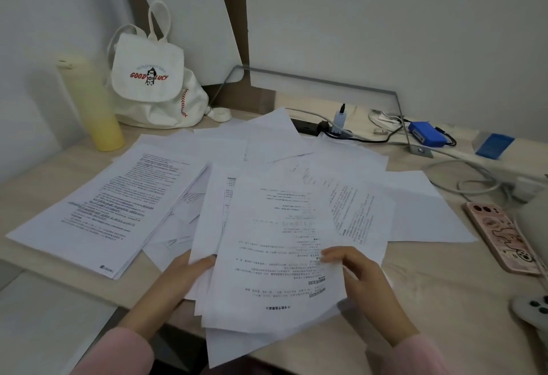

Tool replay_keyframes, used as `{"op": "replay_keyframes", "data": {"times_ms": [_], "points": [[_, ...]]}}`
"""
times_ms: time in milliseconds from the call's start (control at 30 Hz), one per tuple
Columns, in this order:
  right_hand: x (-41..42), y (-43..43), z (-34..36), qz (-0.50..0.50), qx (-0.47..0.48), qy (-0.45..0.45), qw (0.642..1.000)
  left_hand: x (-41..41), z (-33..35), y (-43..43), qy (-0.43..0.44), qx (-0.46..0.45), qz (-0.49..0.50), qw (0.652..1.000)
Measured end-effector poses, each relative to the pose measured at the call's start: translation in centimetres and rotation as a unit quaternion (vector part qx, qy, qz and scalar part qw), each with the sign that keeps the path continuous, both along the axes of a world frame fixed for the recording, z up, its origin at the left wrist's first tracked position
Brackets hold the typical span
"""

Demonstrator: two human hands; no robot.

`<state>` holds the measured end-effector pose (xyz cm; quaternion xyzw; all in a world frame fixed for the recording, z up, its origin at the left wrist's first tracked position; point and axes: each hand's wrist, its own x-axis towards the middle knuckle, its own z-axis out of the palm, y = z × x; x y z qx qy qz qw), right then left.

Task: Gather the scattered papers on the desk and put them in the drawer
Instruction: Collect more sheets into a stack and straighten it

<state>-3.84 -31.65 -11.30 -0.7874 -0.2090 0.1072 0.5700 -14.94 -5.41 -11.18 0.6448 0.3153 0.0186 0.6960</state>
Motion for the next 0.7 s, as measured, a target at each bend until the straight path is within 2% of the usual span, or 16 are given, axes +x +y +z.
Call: {"op": "replay_keyframes", "data": {"times_ms": [200,267,333,400,433,500,567,633,700], "points": [[0.4,-0.6,0.5,-0.146,-0.073,-0.085,0.983,0.1,-0.3,0.0,-0.003,0.002,0.009,1.0],[0.2,-0.6,1.6,-0.19,-0.17,-0.179,0.95,0.1,-0.4,0.0,-0.008,0.002,0.007,1.0],[-0.1,0.1,2.8,-0.202,-0.25,-0.308,0.896,0.0,-0.3,-0.1,-0.013,0.002,0.004,1.0],[-0.4,1.4,3.9,-0.176,-0.282,-0.354,0.874,0.1,-0.3,-0.2,-0.015,0.001,0.004,1.0],[-0.6,2.5,4.5,-0.153,-0.294,-0.325,0.886,0.0,-0.3,-0.2,-0.014,0.002,0.003,1.0],[-1.1,4.8,5.3,-0.089,-0.292,-0.21,0.929,0.0,-0.3,-0.2,-0.014,0.006,0.003,1.0],[-1.2,7.2,5.0,-0.053,-0.235,-0.124,0.962,0.0,-0.3,-0.1,-0.014,0.01,0.004,1.0],[-0.9,9.8,4.4,-0.055,-0.176,-0.066,0.981,-0.1,-0.3,-0.2,-0.018,0.016,-0.001,1.0],[-0.4,11.8,3.8,-0.081,-0.102,0.031,0.991,-0.2,-0.3,-0.2,-0.023,0.019,-0.001,1.0]]}}
